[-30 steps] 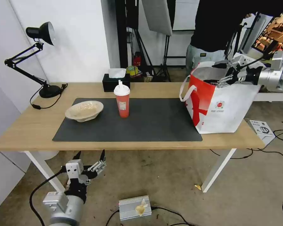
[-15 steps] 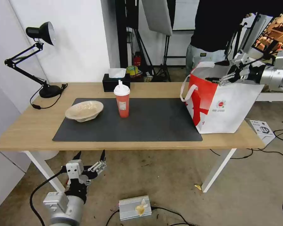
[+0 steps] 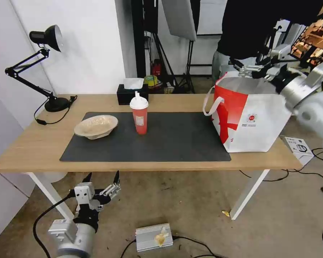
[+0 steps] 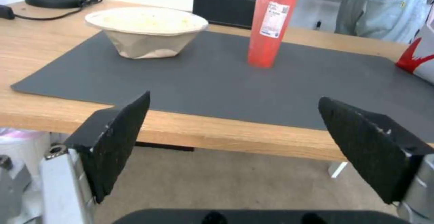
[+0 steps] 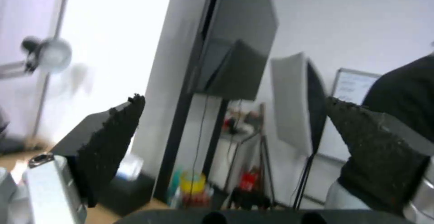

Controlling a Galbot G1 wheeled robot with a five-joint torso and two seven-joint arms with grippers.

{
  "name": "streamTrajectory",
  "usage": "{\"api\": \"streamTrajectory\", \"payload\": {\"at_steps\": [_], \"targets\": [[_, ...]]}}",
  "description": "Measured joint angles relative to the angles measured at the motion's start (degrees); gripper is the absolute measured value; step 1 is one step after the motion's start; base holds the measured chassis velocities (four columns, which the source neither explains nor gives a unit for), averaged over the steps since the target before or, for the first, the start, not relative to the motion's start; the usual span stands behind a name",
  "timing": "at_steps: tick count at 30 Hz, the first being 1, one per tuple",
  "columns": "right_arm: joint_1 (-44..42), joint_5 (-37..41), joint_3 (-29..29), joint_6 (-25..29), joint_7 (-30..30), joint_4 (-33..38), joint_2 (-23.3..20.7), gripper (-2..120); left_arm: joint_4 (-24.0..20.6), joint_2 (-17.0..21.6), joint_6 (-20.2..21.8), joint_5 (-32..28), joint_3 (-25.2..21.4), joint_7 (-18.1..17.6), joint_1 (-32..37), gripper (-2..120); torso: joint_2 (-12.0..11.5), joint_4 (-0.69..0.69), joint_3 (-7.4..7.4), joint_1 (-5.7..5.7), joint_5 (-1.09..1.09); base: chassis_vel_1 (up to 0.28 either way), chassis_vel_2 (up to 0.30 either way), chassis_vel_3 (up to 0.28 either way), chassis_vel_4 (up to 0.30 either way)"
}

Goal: Pick up the trash from the table and place it into the takeout bag.

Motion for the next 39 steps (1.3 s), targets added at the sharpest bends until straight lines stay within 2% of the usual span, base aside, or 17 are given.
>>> {"api": "streamTrajectory", "payload": {"at_steps": [4, 5, 7, 8, 11, 12, 15, 16, 20, 21, 30, 39], "targets": [[-4.28, -4.13, -0.52, 4.05, 13.83, 7.13, 3.26, 100, -0.49, -0.70, -0.19, 0.12, -0.27, 0.00, 0.28, 100, 0.00, 0.00, 0.00, 0.00, -0.01, 0.000, 0.000, 0.000, 0.000], [-4.28, -4.13, -0.52, 4.05, 13.83, 7.13, 3.26, 100, -0.49, -0.70, -0.19, 0.12, -0.27, 0.00, 0.28, 100, 0.00, 0.00, 0.00, 0.00, -0.01, 0.000, 0.000, 0.000, 0.000], [-5.83, -6.35, -1.87, 5.51, 21.72, 10.31, 5.33, 100, -0.77, -1.01, -0.28, 0.15, -0.49, 0.00, 0.47, 100, 0.00, 0.03, 0.01, 0.00, 0.00, 0.000, 0.000, 0.000, 0.000], [-5.83, -6.35, -1.87, 5.51, 21.72, 10.31, 5.33, 100, -0.77, -1.01, -0.28, 0.15, -0.49, 0.00, 0.47, 100, 0.00, 0.03, 0.01, 0.00, 0.00, 0.000, 0.000, 0.000, 0.000], [-11.65, -9.66, -2.34, 5.95, 29.85, 16.00, 7.27, 100, -1.04, -1.26, -0.45, 0.31, -0.68, -0.04, 0.84, 100, 0.00, 0.01, 0.01, 0.00, 0.00, 0.000, 0.000, 0.000, 0.000], [-11.65, -9.66, -2.34, 5.95, 29.85, 16.00, 7.27, 100, -1.04, -1.26, -0.45, 0.31, -0.68, -0.04, 0.84, 100, 0.00, 0.01, 0.01, 0.00, 0.00, 0.000, 0.000, 0.000, 0.000], [-20.17, -13.53, -0.92, 5.91, 32.71, 21.77, 8.16, 100, -1.13, -1.62, -1.19, 0.86, -0.75, -0.04, 1.32, 100, 0.00, 0.00, 0.00, 0.00, 0.00, 0.000, 0.000, 0.000, 0.000], [-20.17, -13.53, -0.92, 5.91, 32.71, 21.77, 8.16, 100, -1.13, -1.62, -1.19, 0.86, -0.75, -0.04, 1.32, 100, 0.00, 0.00, 0.00, 0.00, 0.00, 0.000, 0.000, 0.000, 0.000], [-29.82, -18.70, 0.51, 5.92, 34.65, 26.64, 9.94, 100, -1.41, -1.94, -1.36, 0.99, -0.96, 0.07, 1.75, 100, 0.01, 0.00, 0.00, 0.00, -0.01, 0.000, 0.000, 0.000, 0.000], [-29.82, -18.70, 0.51, 5.92, 34.65, 26.64, 9.94, 100, -1.41, -1.94, -1.36, 0.99, -0.96, 0.07, 1.75, 100, 0.01, 0.00, 0.00, 0.00, -0.01, 0.000, 0.000, 0.000, 0.000], [-48.05, -33.20, 0.85, 8.07, 35.12, 28.34, 16.87, 100, -1.94, -2.29, -1.33, 1.00, -1.25, 0.26, 2.20, 100, 0.01, 0.00, 0.00, 0.00, 0.01, 0.000, 0.000, 0.000, 0.000], [-56.41, -38.67, 0.52, 7.37, 36.81, 29.24, 18.62, 100, -2.08, -2.03, -1.33, 1.02, -1.22, 0.26, 2.23, 100, 0.00, 0.00, 0.00, 0.00, 0.00, 0.000, 0.000, 0.000, 0.000]]}}
